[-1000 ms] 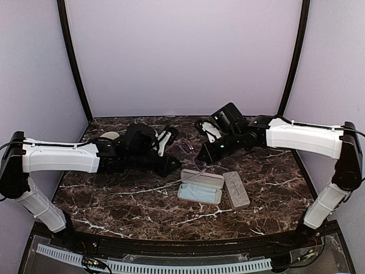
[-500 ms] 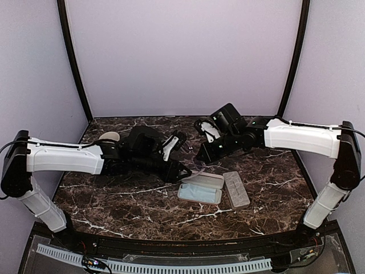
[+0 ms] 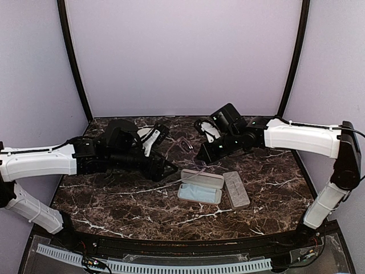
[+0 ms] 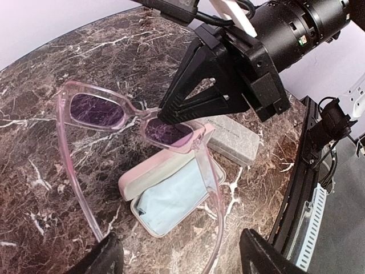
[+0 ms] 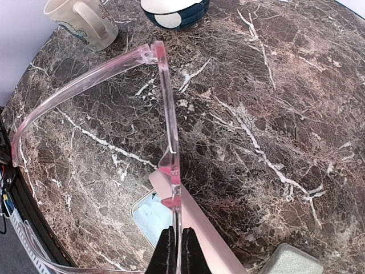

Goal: Organize the sunglasses
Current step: Fold the left temple of the sunglasses on the sunglasses.

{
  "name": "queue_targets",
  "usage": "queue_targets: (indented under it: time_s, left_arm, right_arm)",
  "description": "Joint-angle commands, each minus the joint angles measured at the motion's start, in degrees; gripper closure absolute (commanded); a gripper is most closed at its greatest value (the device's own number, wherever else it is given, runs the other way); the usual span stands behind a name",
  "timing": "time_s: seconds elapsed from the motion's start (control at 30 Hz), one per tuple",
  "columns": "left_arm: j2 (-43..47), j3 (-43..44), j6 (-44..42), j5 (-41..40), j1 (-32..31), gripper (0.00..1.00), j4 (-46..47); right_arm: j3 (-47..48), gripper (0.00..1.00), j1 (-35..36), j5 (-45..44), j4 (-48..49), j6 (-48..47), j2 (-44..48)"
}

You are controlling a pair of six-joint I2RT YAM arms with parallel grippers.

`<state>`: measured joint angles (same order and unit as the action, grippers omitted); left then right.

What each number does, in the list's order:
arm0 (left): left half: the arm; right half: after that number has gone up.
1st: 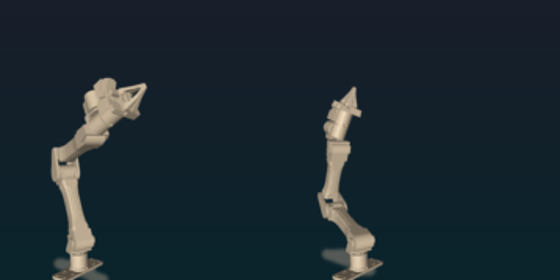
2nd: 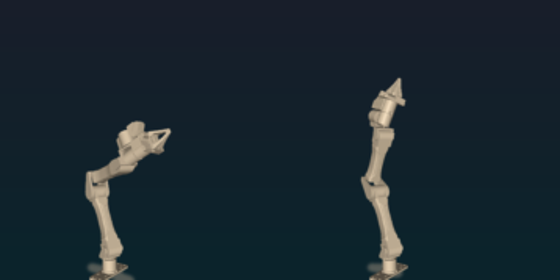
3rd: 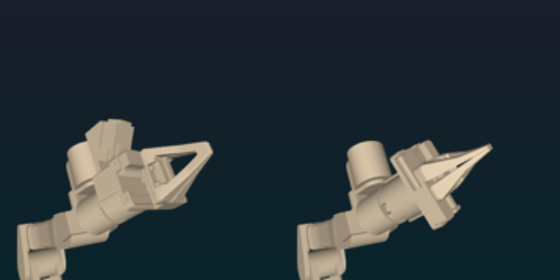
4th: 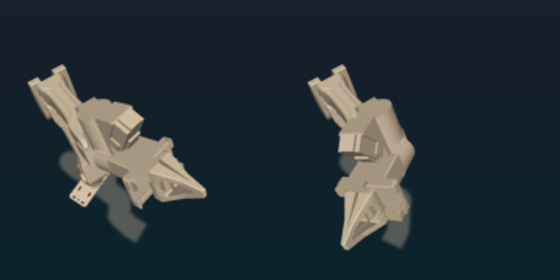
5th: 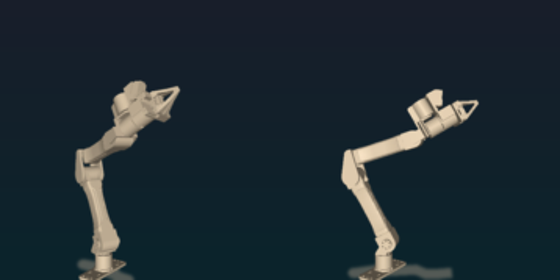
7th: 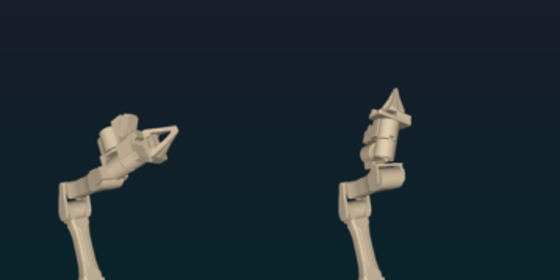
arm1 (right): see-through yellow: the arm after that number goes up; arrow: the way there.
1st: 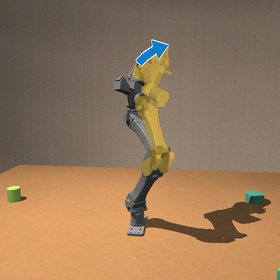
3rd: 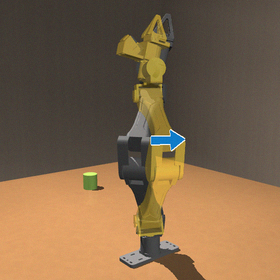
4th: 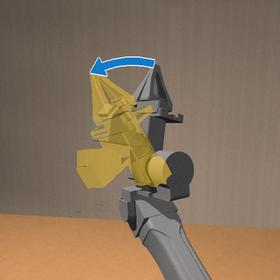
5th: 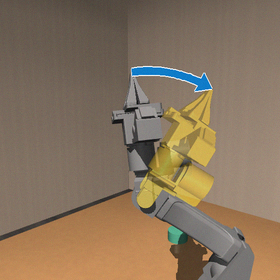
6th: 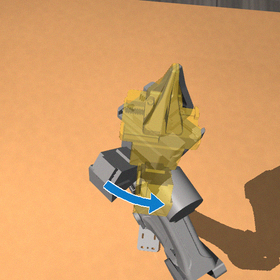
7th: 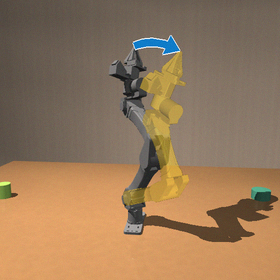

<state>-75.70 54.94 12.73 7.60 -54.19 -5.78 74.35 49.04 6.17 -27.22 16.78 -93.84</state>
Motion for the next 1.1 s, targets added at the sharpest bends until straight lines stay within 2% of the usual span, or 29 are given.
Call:
queue_targets:
  time_s: [0.0,0.17,0.27,0.33,0.7,0.87,1.07]
  left_arm:
    - [2.4,-0.1,0.4,-2.0,2.4,0.32,-2.6]
    - [2.0,0.2,2.4,-1.7,5.6,0.57,-0.7]
    - [0.6,1.2,2.6,-2.1,6.7,0.79,-0.2]
    - [-1.1,2.4,2.5,-1.8,6.9,0.87,-0.4]
    - [-7.1,4.8,4.4,3.4,6.8,1.0,1.4]
    - [-9.5,5.2,6.1,6.5,6.7,1.0,3.0]
    - [-12.4,7.5,5.9,6.6,5.3,1.0,2.6]
  right_arm:
    - [-0.3,1.0,0.6,-0.1,1.3,-0.3,1.7]
    - [-0.7,1.0,0.6,-0.2,1.3,-0.2,1.8]
    - [-0.7,1.0,0.7,0.1,1.5,-0.2,1.6]
    - [-0.5,1.0,0.9,0.2,1.5,-0.2,1.4]
    - [-0.5,1.0,1.0,0.2,1.8,-0.1,1.4]
    - [-0.3,1.0,1.0,0.3,2.2,-0.1,1.0]
    - [0.1,1.0,1.3,0.0,2.2,0.0,0.2]
